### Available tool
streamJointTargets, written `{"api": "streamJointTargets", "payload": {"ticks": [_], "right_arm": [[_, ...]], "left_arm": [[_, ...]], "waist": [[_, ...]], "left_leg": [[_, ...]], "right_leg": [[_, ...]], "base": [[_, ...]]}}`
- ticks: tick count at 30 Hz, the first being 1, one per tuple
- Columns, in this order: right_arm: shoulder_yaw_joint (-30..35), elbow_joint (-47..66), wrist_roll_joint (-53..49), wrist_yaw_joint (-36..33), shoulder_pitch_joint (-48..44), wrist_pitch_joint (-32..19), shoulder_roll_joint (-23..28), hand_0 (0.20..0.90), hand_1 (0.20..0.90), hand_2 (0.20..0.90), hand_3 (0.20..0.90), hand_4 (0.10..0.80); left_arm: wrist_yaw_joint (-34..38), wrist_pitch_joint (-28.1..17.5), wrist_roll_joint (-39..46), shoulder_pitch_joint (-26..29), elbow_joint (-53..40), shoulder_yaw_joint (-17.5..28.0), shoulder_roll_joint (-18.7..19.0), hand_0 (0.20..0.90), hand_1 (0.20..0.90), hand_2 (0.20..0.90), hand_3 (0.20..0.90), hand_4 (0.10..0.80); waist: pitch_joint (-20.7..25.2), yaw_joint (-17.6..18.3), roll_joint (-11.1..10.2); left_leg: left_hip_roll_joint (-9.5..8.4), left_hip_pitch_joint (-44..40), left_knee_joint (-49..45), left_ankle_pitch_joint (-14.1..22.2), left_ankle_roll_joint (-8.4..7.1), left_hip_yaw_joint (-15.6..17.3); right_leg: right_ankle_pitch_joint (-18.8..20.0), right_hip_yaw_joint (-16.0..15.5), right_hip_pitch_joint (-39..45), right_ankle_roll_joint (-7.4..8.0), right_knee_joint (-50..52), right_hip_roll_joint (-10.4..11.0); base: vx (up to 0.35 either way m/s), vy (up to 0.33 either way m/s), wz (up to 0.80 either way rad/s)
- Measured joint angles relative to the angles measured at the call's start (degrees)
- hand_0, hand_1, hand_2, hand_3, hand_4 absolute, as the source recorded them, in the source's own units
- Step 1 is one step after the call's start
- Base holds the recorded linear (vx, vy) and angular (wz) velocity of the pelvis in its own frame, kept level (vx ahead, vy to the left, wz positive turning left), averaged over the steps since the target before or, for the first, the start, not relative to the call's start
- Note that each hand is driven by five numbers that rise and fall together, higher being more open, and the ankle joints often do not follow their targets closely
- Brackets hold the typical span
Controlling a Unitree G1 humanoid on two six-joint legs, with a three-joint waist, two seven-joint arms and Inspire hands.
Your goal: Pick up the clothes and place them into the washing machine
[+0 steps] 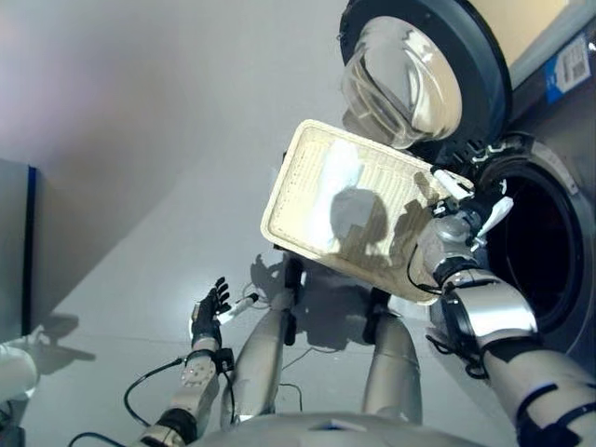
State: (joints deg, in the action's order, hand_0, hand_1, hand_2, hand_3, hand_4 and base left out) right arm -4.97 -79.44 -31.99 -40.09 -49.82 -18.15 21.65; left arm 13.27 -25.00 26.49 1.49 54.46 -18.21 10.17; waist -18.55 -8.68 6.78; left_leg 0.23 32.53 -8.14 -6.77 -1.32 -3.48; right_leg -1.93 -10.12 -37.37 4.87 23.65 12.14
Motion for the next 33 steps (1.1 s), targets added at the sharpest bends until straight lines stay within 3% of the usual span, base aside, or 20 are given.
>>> {"api": "streamJointTargets", "payload": {"ticks": [7, 10, 14, 23, 33], "right_arm": [[0.8, -3.3, -0.2, -1.3, 0.6, 0.7, -0.2, 0.9, 0.9, 0.9, 0.9, 0.8], [-2.9, -2.4, 0.1, 0.5, 0.5, 0.5, -2.0, 0.9, 0.9, 0.9, 0.9, 0.8], [-3.0, 0.2, 0.1, 1.7, 0.1, -0.7, -6.7, 0.9, 0.9, 0.9, 0.9, 0.8], [-3.4, 2.2, 0.0, 2.7, -0.9, -0.8, -11.8, 0.9, 0.9, 0.9, 0.9, 0.8], [-3.4, -1.0, 1.5, 0.3, -1.0, -0.7, -11.7, 0.9, 0.9, 0.9, 0.9, 0.8]], "left_arm": [[0.7, -0.1, -2.4, 0.5, -1.3, 1.8, 2.1, 0.9, 0.9, 0.9, 0.9, 0.8], [1.7, -0.1, -3.7, 1.1, -1.5, 2.4, 2.5, 0.9, 0.9, 0.9, 0.9, 0.8], [2.2, -0.1, -5.8, 2.1, -3.3, 2.4, 4.2, 0.9, 0.9, 0.9, 0.9, 0.8], [4.3, 0.0, -7.6, 3.9, -4.7, 2.5, 7.8, 0.9, 0.9, 0.9, 0.9, 0.8], [6.0, 0.0, -8.7, 3.9, -4.7, 4.2, 7.8, 0.9, 0.9, 0.9, 0.9, 0.8]], "waist": [[-1.6, -1.9, -2.1], [-2.0, -3.2, -2.5], [-2.6, -5.5, -3.3], [-4.8, -8.0, -7.2], [-5.1, -8.3, -7.8]], "left_leg": [[0.26, 1.1, -0.8, -0.3, -0.82, -4.0], [0.36, 1.4, -0.9, -0.1, -1.45, -4.8], [0.41, 2.0, -0.9, -0.4, -1.79, -6.5], [-0.16, 2.1, -0.7, -0.7, -1.31, -7.1], [-0.3, 2.3, -0.6, -0.5, -1.51, -7.5]], "right_leg": [[-1.0, -4.8, 2.1, -0.88, -0.1, 0.1], [-1.6, -5.7, 2.4, -1.02, 0.0, 0.2], [-2.4, -7.5, 2.8, -1.32, 0.2, 0.3], [-2.4, -8.2, 4.8, -0.48, -1.1, 0.3], [-2.5, -8.6, 5.1, -0.54, -1.9, 0.4]], "base": [[0.066, -0.036, 0.28], [0.039, -0.013, 0.14], [0.029, -0.01, 0.23], [0.017, -0.003, 0.14], [0.012, 0.001, 0.02]]}}
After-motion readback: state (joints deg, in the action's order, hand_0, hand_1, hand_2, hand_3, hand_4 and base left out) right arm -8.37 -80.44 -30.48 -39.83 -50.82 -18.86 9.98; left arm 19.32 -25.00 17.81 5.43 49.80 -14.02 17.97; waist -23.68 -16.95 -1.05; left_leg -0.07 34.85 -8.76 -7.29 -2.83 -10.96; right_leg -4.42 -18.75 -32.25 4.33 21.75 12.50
